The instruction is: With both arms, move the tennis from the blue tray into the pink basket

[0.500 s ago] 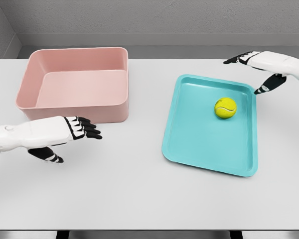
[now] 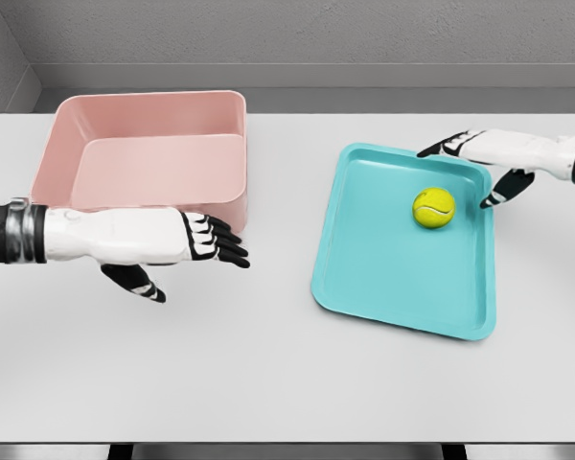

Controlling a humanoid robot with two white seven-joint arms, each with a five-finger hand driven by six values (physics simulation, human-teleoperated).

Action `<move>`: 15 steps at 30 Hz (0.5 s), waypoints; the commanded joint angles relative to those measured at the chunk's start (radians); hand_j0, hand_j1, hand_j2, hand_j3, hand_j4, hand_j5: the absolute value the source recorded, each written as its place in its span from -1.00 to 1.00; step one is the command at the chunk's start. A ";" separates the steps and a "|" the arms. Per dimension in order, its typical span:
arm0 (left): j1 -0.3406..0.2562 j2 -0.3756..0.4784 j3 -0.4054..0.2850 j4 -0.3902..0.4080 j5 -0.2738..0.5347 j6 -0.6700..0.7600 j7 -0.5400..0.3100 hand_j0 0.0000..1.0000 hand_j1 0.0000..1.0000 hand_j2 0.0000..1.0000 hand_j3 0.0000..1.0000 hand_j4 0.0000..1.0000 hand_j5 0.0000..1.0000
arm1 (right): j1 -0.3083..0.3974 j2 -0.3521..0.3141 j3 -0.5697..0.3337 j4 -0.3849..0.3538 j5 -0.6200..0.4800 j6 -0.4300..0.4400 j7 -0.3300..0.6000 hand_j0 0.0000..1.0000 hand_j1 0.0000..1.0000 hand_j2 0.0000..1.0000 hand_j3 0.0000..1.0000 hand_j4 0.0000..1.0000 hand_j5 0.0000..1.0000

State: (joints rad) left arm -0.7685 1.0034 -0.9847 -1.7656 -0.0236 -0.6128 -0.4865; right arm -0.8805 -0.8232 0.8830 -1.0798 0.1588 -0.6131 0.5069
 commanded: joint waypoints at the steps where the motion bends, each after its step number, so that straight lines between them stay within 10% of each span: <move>1: 0.000 -0.003 -0.054 0.000 0.016 0.002 -0.032 1.00 1.00 1.00 1.00 1.00 1.00 | -0.002 0.006 0.033 0.000 -0.005 0.002 0.001 1.00 1.00 1.00 1.00 1.00 1.00; 15: 0.003 0.000 -0.034 0.001 -0.061 0.002 -0.015 1.00 1.00 1.00 1.00 1.00 1.00 | -0.002 0.039 0.085 0.014 0.001 0.002 0.001 1.00 1.00 1.00 1.00 1.00 1.00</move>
State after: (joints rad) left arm -0.7670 1.0035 -1.0205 -1.7640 -0.0801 -0.6131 -0.5055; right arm -0.8820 -0.7841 0.9656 -1.0678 0.1643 -0.6131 0.5081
